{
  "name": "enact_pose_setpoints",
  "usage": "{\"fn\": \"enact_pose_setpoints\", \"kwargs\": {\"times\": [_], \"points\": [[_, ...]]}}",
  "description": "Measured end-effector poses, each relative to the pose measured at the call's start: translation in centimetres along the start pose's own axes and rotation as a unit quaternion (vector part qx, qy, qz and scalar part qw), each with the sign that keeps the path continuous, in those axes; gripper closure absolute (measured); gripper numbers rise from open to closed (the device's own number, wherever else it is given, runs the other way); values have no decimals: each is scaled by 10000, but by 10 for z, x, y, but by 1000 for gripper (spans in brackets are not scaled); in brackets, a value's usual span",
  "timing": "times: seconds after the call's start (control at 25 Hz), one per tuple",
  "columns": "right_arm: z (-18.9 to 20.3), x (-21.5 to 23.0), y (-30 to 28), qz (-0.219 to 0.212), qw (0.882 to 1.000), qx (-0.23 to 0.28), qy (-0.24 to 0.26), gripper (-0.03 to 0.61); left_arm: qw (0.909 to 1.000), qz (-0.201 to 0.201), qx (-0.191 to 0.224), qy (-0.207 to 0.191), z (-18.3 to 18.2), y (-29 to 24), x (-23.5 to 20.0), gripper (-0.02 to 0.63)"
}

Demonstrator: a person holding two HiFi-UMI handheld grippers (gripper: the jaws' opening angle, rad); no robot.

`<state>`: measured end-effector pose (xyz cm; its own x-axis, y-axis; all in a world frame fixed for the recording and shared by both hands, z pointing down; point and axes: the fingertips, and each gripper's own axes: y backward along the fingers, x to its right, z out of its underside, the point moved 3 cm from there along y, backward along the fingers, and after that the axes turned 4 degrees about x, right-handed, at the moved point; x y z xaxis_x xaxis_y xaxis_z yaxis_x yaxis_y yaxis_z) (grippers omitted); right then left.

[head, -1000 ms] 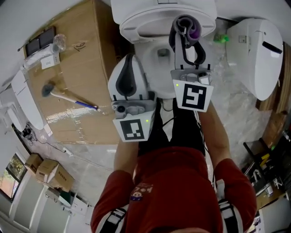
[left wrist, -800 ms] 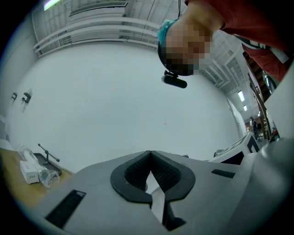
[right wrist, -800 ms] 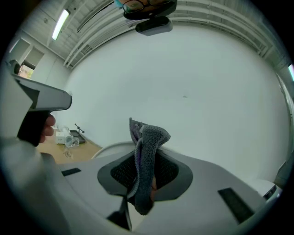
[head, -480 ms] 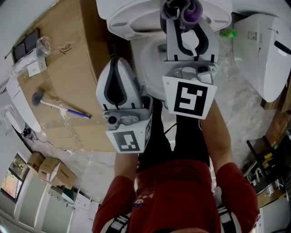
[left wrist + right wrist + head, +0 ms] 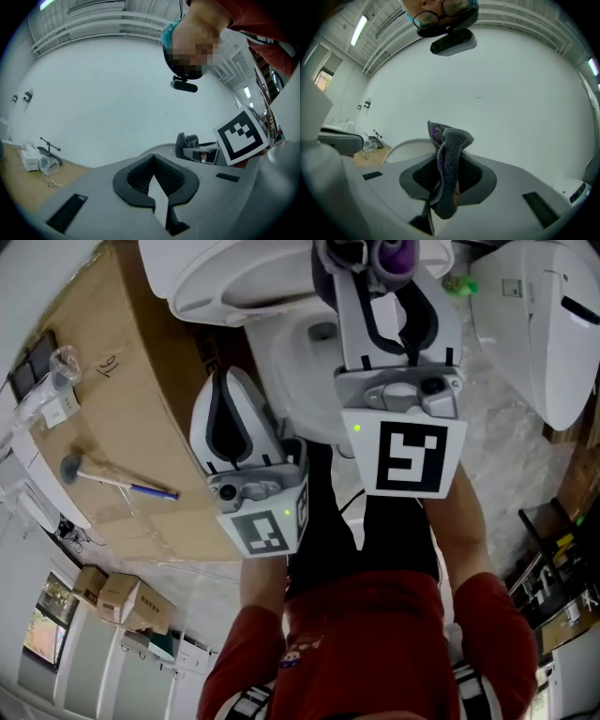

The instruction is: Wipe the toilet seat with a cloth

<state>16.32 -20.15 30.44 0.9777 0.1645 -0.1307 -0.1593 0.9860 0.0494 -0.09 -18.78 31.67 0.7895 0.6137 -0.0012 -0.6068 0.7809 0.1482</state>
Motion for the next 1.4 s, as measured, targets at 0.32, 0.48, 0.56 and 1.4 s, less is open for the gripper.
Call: {"fn": "enact_pose_setpoints", "kwargs": {"times": [0.32,0.48,0.56,1.4], "points": [[22,47,16,360,9992,-176,-14,505,9998,183,-97,-19,15,-12,31,601],[32,67,24,526,9983,-216,-100,505,9996,284,-82,-49,18,-19,46,601],[41,77,29,620,9977,-264,-113,505,9996,289,-71,-20,20,-21,52,601],[155,88,54,720,9939,-755,365,505,9986,463,-268,14,74,-25,79,601]]}}
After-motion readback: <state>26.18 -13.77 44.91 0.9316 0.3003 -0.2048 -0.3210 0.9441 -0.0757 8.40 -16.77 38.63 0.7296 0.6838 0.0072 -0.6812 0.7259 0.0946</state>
